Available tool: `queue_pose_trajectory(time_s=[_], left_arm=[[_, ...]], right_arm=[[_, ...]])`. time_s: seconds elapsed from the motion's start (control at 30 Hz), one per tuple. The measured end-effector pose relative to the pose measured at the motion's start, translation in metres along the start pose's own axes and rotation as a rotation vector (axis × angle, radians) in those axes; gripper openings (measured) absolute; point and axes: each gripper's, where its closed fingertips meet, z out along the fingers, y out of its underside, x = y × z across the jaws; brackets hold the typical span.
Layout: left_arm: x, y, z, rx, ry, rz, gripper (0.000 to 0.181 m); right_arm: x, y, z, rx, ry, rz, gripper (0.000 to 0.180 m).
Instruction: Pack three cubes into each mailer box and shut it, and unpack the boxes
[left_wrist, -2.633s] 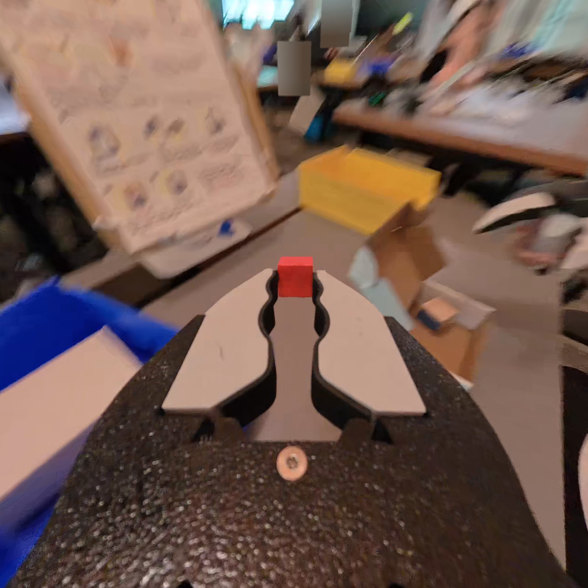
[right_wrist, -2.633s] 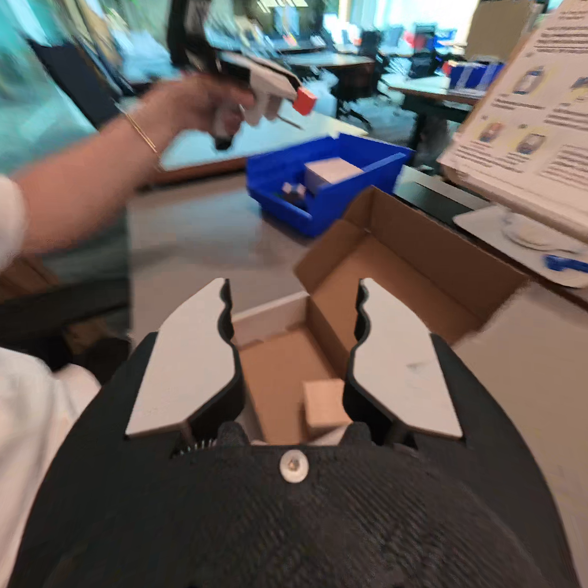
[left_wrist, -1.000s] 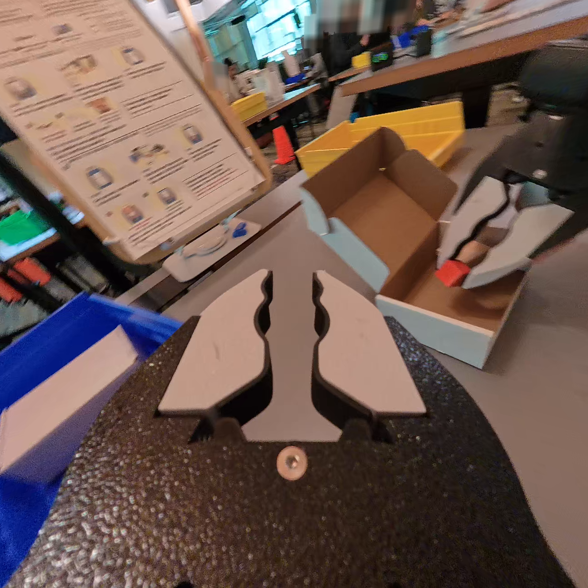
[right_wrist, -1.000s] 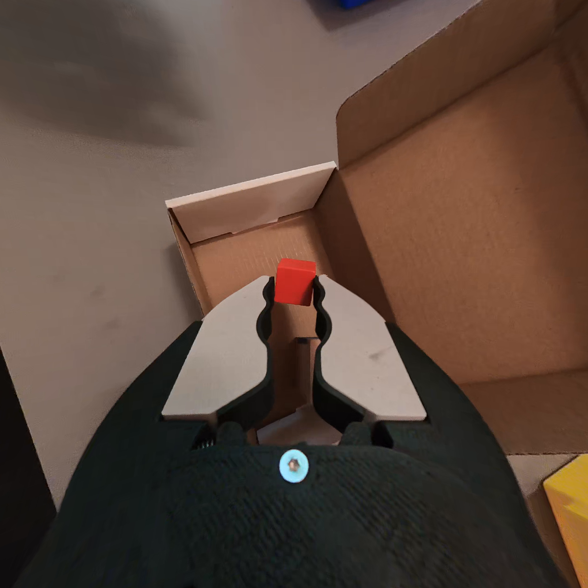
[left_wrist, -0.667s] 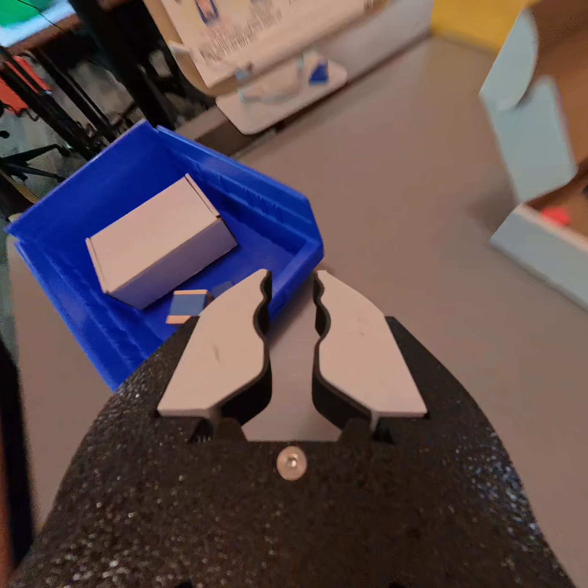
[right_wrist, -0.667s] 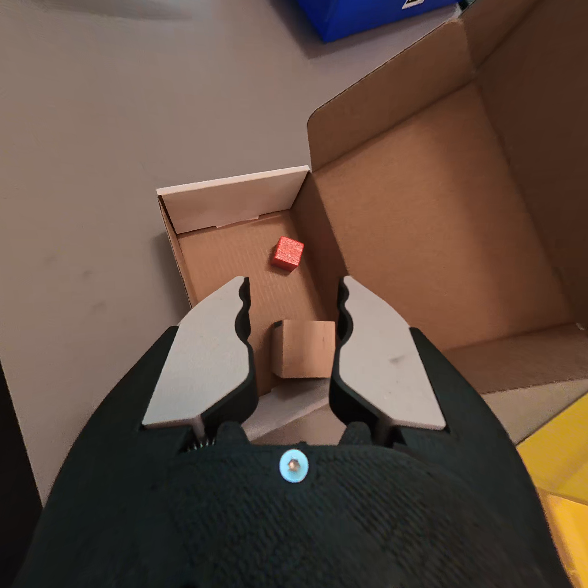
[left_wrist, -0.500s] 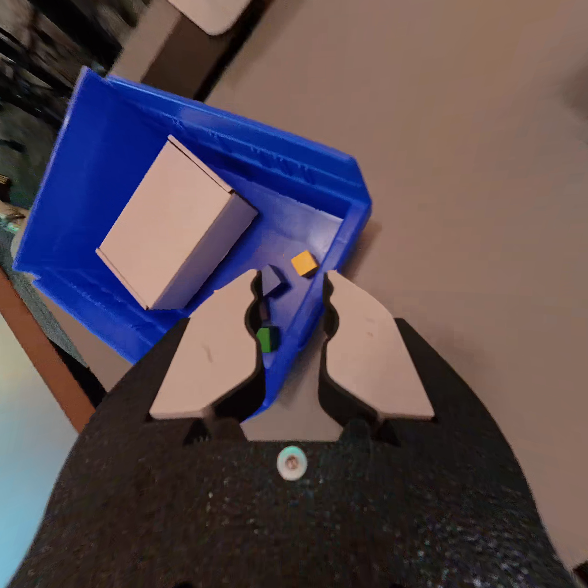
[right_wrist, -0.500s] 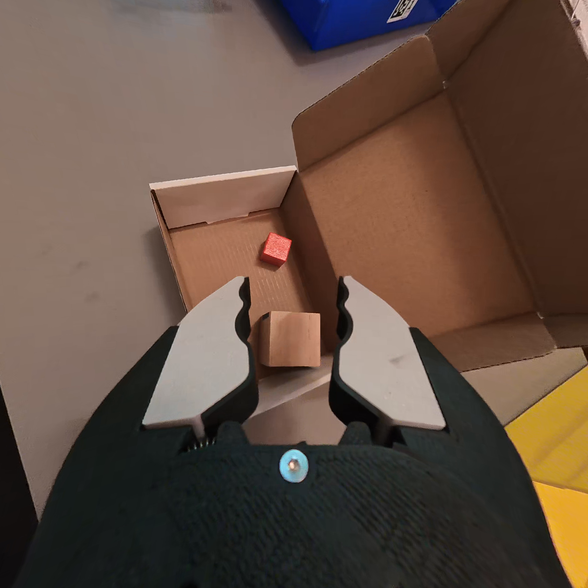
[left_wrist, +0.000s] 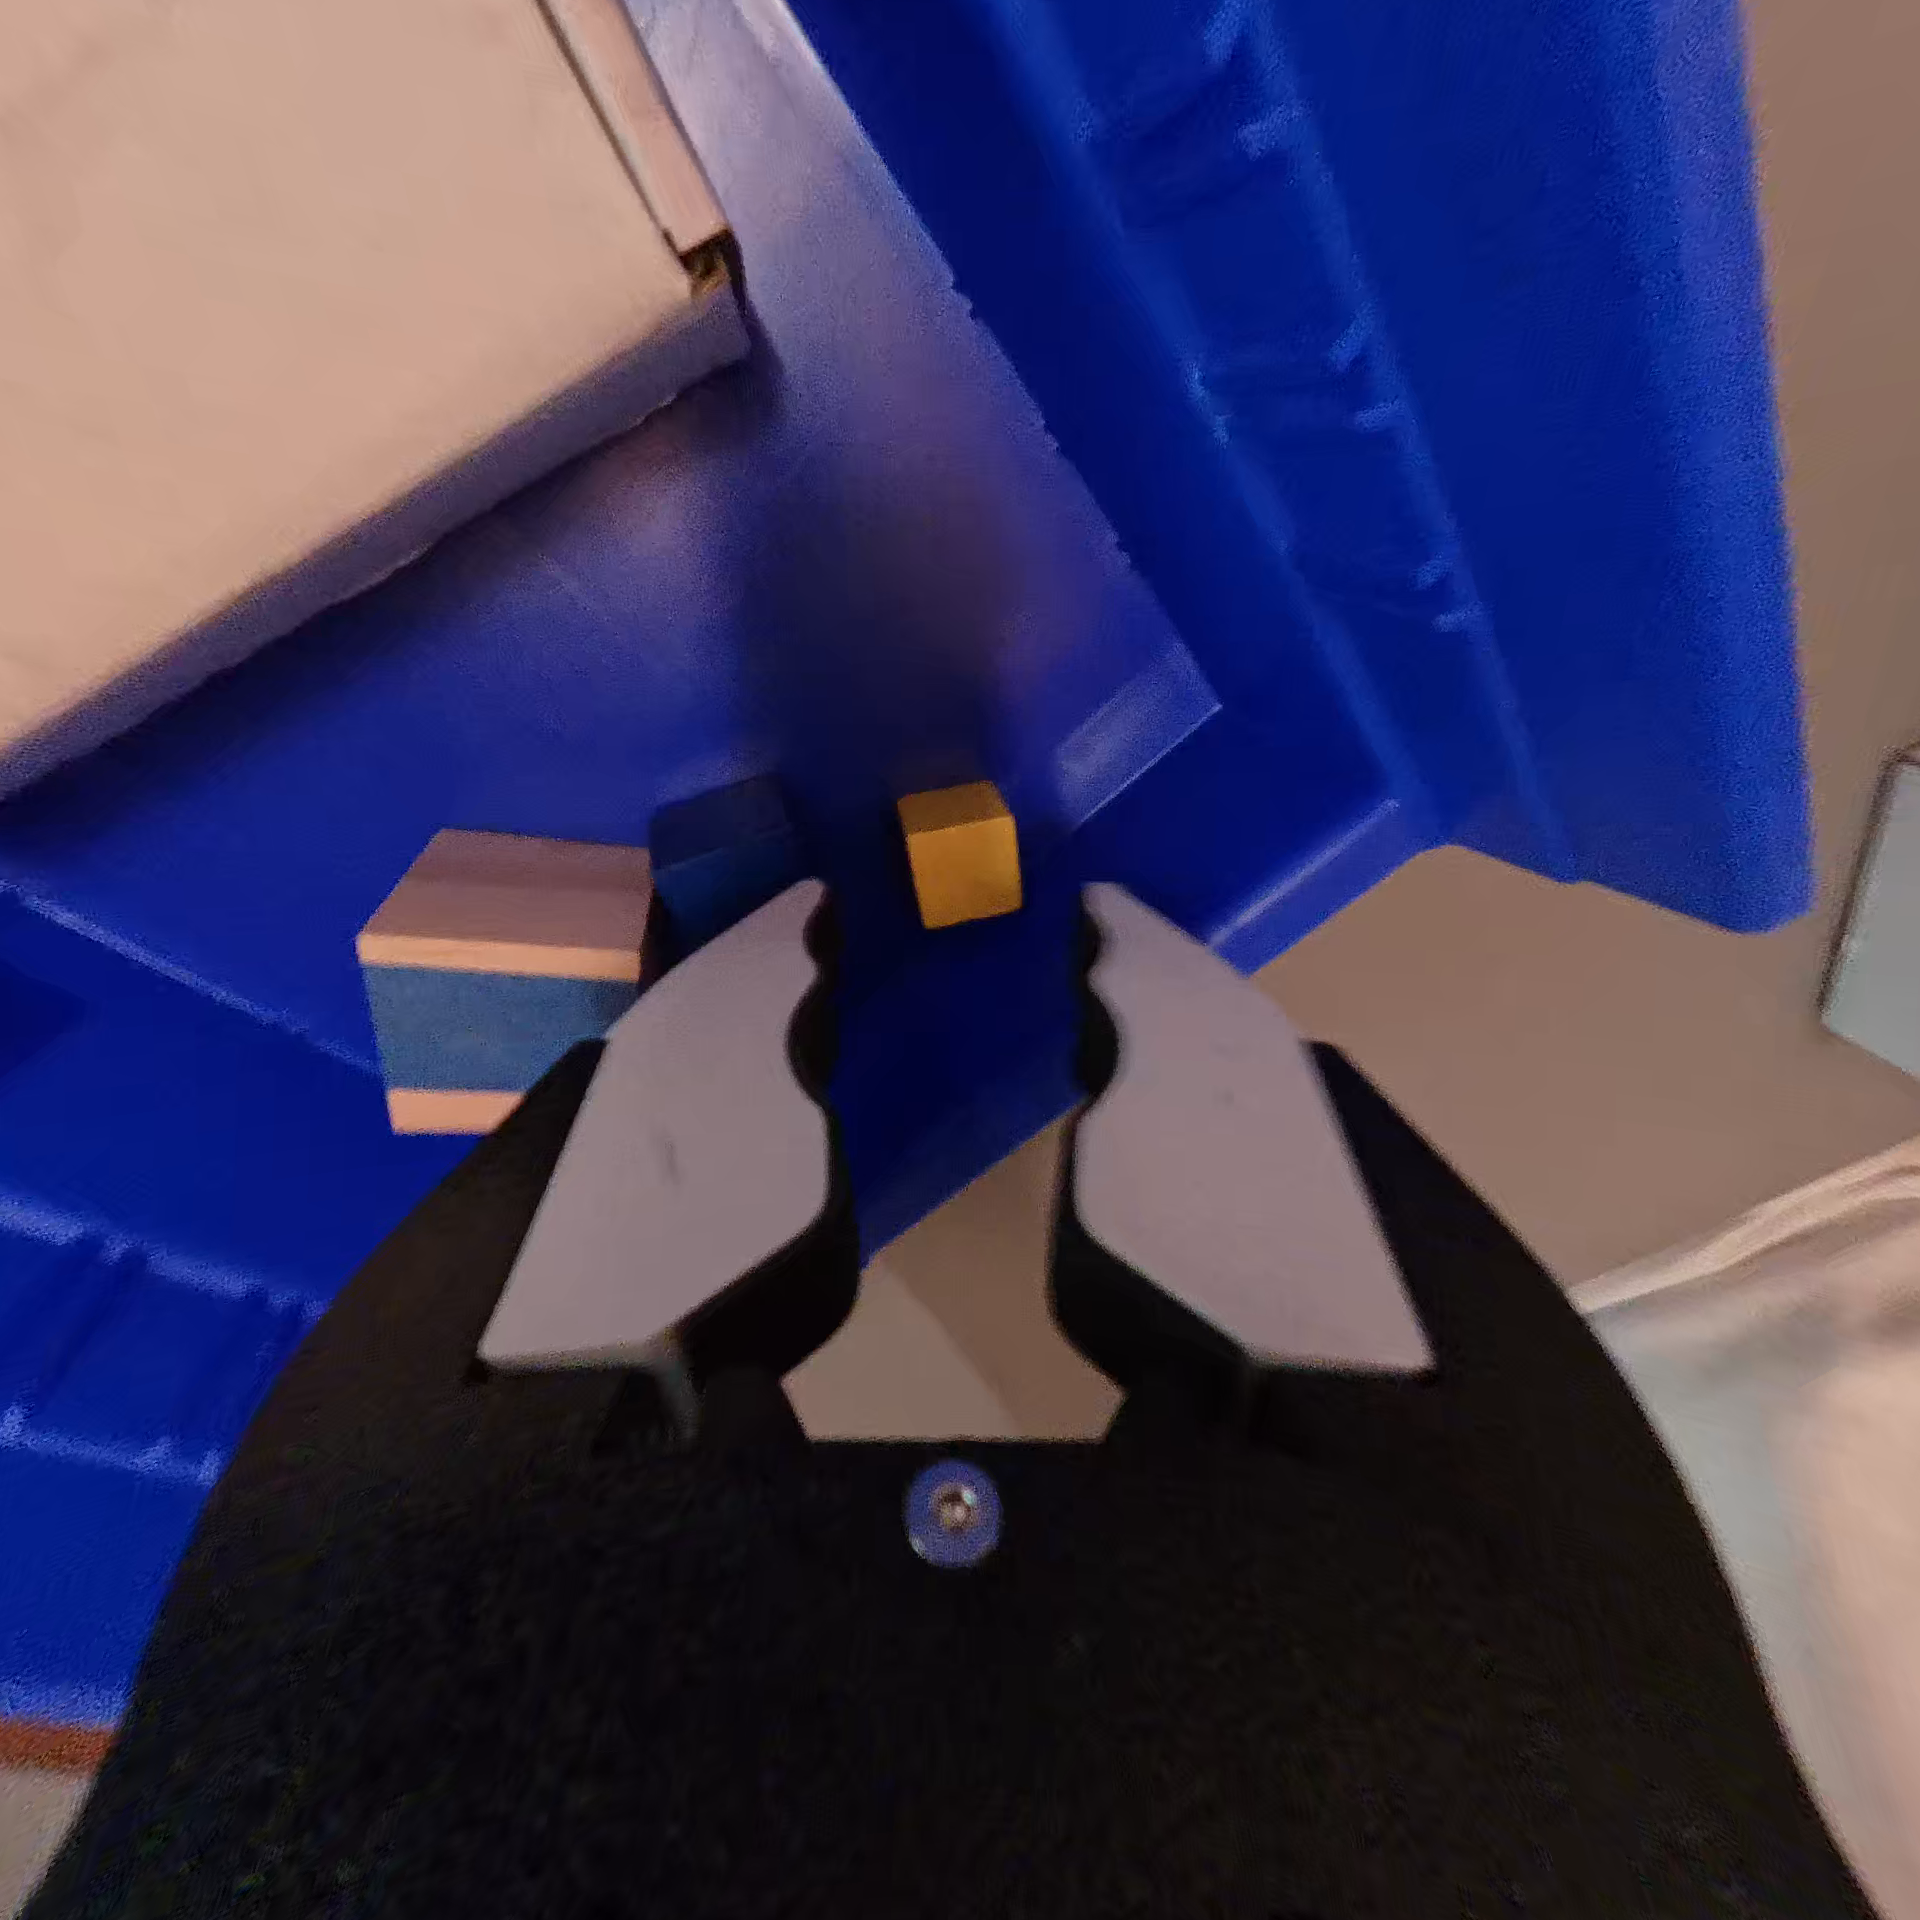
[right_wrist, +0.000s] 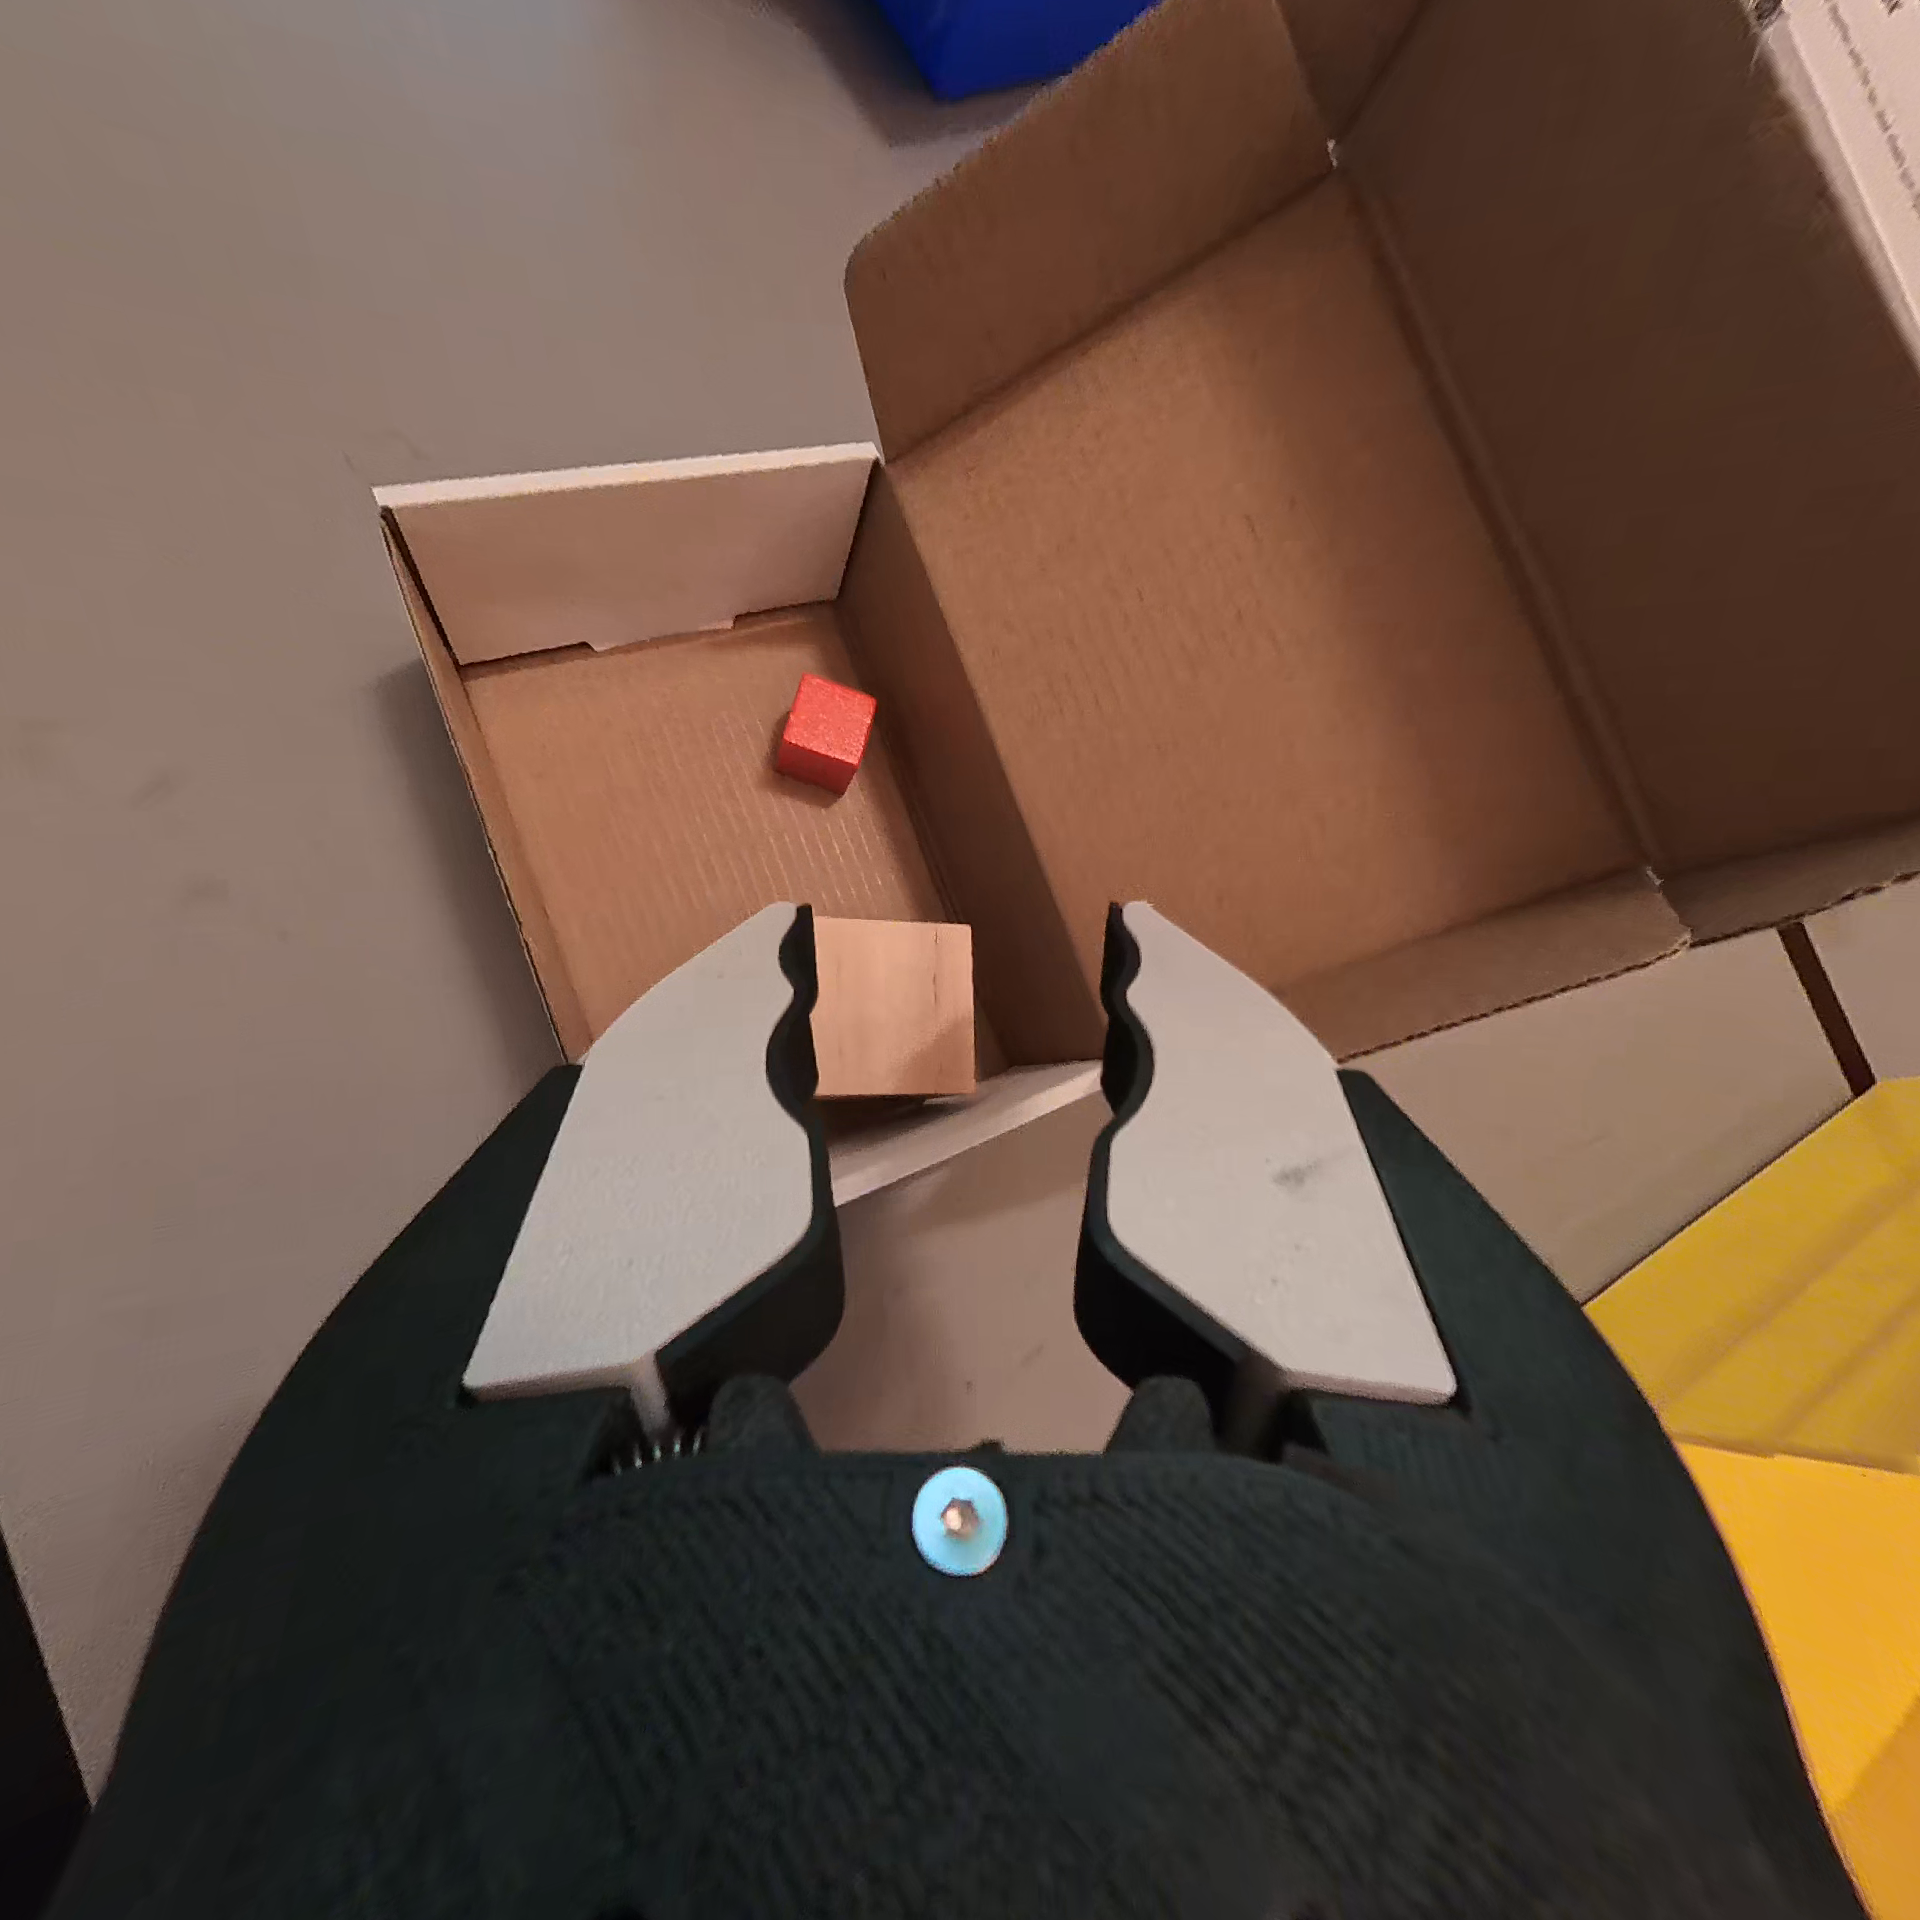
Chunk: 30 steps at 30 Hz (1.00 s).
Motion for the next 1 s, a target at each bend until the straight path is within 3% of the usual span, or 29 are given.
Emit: queue_pose_trajectory(time_s=[0.5, 1.0], left_arm=[[0.002, -0.008, -0.004, -0.016, 0.07, -0.178, 0.049], [-0.009, -0.012, -0.014, 0.019, 0.042, -0.253, 0.049]], right_arm=[[0.027, 0.008, -0.014, 0.038, 0.094, 0.043, 0.054], [0.033, -0.016, -0.037, 0.175, 0.155, -0.025, 0.054]])
